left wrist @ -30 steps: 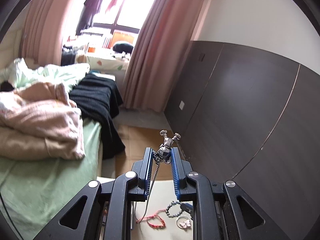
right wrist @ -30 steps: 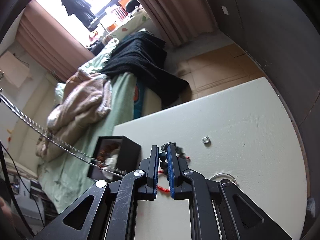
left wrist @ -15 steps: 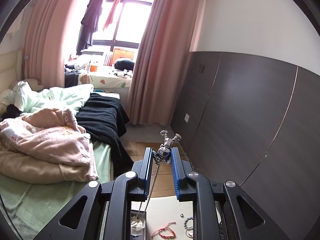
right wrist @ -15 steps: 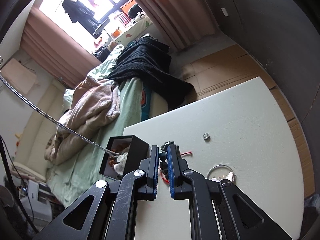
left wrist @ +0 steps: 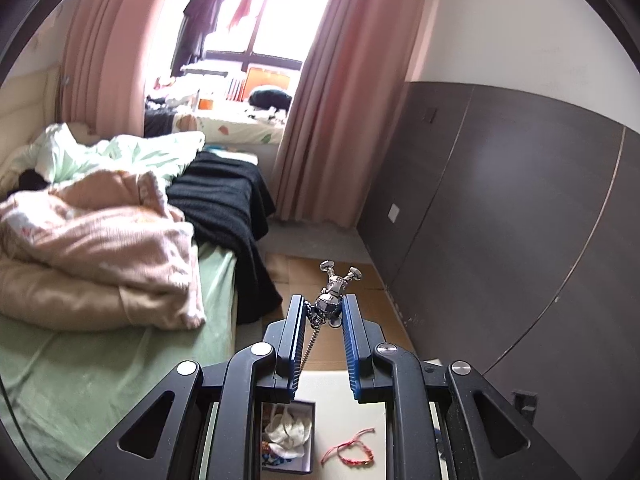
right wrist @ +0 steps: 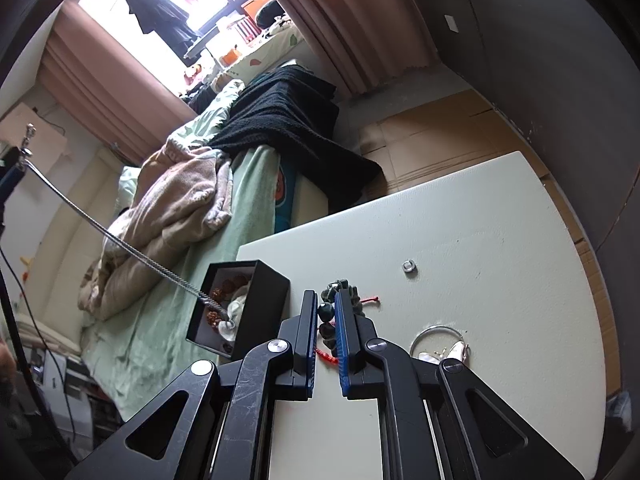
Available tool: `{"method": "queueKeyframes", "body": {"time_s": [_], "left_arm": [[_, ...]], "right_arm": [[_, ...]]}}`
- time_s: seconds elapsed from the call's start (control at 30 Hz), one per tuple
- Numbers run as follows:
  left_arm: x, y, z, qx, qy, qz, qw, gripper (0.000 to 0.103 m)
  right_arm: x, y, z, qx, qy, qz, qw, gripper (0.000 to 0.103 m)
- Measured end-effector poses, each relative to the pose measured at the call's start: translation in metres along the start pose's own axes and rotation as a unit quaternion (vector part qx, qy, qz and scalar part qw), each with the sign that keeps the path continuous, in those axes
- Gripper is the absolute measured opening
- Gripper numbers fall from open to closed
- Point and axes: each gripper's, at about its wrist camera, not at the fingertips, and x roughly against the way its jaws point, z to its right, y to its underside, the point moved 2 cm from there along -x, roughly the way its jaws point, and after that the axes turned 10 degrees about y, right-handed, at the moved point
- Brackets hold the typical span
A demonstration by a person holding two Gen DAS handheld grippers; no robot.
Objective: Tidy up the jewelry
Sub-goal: 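Carry the skull charm over the black box and open the left tool while the right tool holds the bracelet, then lower the grey bead bracelet into the box and open the right tool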
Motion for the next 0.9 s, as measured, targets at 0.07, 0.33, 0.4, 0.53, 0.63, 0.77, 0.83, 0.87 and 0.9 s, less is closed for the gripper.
{"method": "queueKeyframes", "body": {"time_s": [0.07, 0.33, 0.4, 0.53, 0.63, 0.77, 0.83, 0.87, 0.9], "left_arm": [[-0.009, 0.015, -0.009, 0.013, -0.008, -0.009, 0.9998, 0.019], [-0.063, 0.085, -0.051, 0.100, -0.009, -0.066, 0.9927, 0.019], [-0.070, 0.099, -0.064, 0.131, -0.001, -0.068, 0.9891, 0.020], [-0.085, 0.123, -0.086, 0.172, 0.011, -0.106, 0.9792, 0.021], [-0.082, 0.126, -0.092, 0.179, 0.014, -0.109, 0.9777, 0.026], [-0.067, 0.120, -0.096, 0.180, 0.021, -0.090, 0.9793, 0.059], [-0.057, 0.117, -0.101, 0.179, 0.016, -0.077, 0.9807, 0.063], [-0.052, 0.115, -0.103, 0.179, 0.015, -0.073, 0.9810, 0.063], [-0.047, 0.114, -0.106, 0.182, 0.015, -0.067, 0.9808, 0.064]], "right_arm": [[-0.002, 0.000, 0.000, 0.001, 0.002, -0.002, 1.000, 0.010], [-0.010, 0.001, 0.000, -0.008, 0.009, -0.004, 1.000, 0.010], [-0.012, 0.002, -0.001, -0.009, 0.009, -0.005, 1.000, 0.010], [-0.013, 0.004, -0.006, -0.004, 0.012, -0.003, 1.000, 0.010], [-0.014, 0.007, -0.011, 0.002, 0.005, 0.000, 1.000, 0.010], [-0.013, 0.009, -0.026, 0.018, -0.010, 0.016, 1.000, 0.010], [-0.012, 0.008, -0.034, 0.021, -0.023, 0.026, 0.999, 0.010], [-0.012, 0.008, -0.038, 0.021, -0.028, 0.030, 0.999, 0.010], [-0.011, 0.008, -0.043, 0.021, -0.034, 0.034, 0.999, 0.010]]}}
